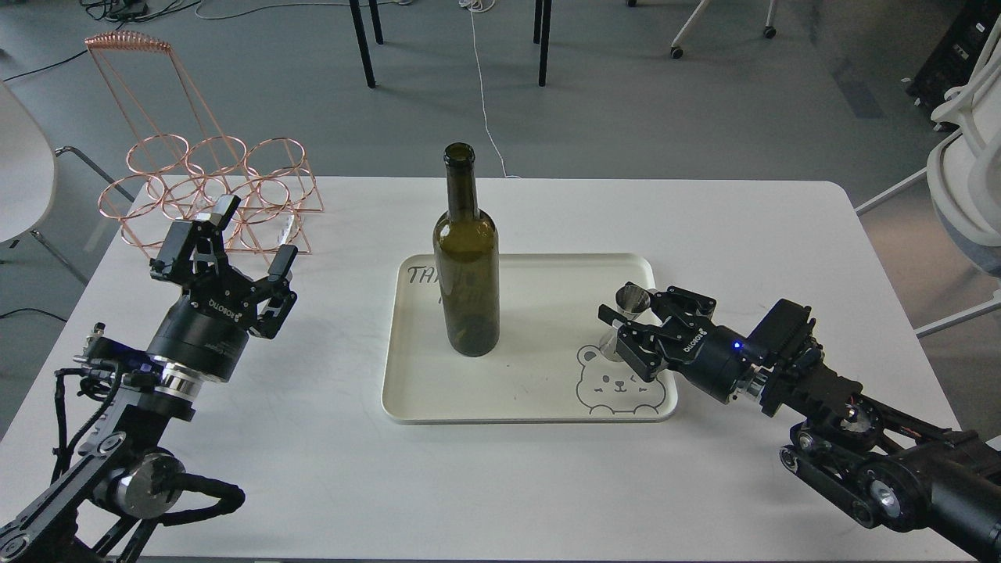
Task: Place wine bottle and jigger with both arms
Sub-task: 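Reach the right gripper down to the metal jigger on the tray, then grasp the jigger with the right gripper and lift it off the tray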
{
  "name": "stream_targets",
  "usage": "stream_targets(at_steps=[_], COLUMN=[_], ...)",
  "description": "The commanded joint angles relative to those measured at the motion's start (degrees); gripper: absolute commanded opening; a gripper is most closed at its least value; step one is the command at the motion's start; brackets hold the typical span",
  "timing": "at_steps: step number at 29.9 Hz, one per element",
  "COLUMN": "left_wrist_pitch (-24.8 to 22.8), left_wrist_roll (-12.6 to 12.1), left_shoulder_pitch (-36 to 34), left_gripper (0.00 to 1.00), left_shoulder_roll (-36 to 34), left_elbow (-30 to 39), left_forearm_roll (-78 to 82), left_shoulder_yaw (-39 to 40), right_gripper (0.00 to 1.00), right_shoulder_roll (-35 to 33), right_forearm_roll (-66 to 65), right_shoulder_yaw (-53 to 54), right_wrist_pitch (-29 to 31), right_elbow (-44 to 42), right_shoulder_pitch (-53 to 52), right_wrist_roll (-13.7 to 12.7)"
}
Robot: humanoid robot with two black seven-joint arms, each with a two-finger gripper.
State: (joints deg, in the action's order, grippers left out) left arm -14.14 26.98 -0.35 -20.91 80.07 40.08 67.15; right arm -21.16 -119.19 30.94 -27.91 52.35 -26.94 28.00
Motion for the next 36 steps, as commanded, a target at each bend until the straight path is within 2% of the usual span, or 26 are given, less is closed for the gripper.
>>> stream_targets(at_steps=[1,6,11,22,36], left_wrist_pitch=[0.0,0.0,0.0,0.0,-0.1], left_wrist_roll=[0.0,0.0,0.0,-0.1,0.0], left_shoulder_pitch=[0.0,-0.1,-0.2,-0.3,-0.3], left_gripper=[0.99,0.99,0.99,0.99,0.99], left_shoulder_roll=[0.0,0.0,-0.3,-0.2,-0.3], left_elbow=[0.0,0.1,0.2,0.8,1.7], left_forearm_roll=[0.0,0.0,0.0,0.0,0.1], left_shoulder_yaw=[0.0,0.0,0.0,-0.4,-0.5], right_gripper=[0.18,0.17,0.17,0.17,0.19], right_shoulder_roll=[0.0,-1.0,-4.9,-13.8,-12.6], right_forearm_roll=[0.2,1.0,1.7,16.6,22.8], right_shoulder_yaw=[0.1,0.9,5.4,6.2,5.4], right_wrist_pitch=[-0.1,-0.1,-0.1,-0.1,-0.1], right_elbow=[0.0,1.0,3.2,0.4,-8.2], right_shoulder_pitch=[-0.2,-0.2,-0.2,0.9,2.2], right_wrist_roll=[0.0,0.0,0.0,0.0,0.0])
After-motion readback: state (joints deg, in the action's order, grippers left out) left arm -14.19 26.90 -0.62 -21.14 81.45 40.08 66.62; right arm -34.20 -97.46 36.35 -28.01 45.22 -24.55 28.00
